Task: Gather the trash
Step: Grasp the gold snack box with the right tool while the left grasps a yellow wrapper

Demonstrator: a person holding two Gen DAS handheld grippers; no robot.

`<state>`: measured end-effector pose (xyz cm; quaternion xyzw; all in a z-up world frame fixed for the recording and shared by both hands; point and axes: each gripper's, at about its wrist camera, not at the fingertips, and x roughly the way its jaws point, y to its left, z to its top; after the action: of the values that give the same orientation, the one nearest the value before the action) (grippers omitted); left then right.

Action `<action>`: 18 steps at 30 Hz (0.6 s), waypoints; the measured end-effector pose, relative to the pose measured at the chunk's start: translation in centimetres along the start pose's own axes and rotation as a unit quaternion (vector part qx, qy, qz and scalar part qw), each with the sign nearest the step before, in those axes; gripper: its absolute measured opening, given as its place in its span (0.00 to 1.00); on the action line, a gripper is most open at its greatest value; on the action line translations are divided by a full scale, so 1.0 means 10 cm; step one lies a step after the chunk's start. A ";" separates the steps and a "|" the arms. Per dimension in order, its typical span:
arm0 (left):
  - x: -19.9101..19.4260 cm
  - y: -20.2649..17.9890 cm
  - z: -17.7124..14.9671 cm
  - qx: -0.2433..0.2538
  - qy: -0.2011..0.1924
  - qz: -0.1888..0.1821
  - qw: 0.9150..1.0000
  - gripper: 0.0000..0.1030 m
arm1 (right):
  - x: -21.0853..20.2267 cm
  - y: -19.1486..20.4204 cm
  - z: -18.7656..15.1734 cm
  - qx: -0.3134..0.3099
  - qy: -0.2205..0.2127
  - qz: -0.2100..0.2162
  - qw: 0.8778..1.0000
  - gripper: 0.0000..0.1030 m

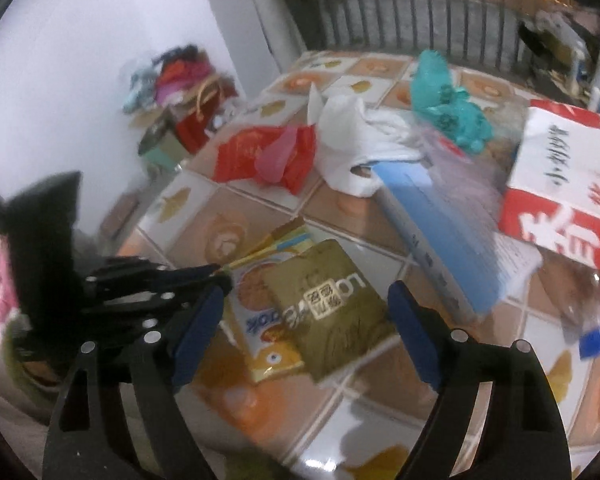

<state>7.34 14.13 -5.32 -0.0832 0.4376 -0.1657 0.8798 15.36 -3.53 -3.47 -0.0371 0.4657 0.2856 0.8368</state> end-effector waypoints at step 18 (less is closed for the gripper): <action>-0.15 0.53 0.01 -0.182 0.014 -0.092 0.979 0.43 | 0.01 -0.20 -0.19 0.059 0.009 -0.018 0.998 0.58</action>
<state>7.76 19.62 -5.69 -0.2797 0.4634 -0.1647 0.8246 14.94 -5.78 -5.04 0.0008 0.4887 0.2423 0.8381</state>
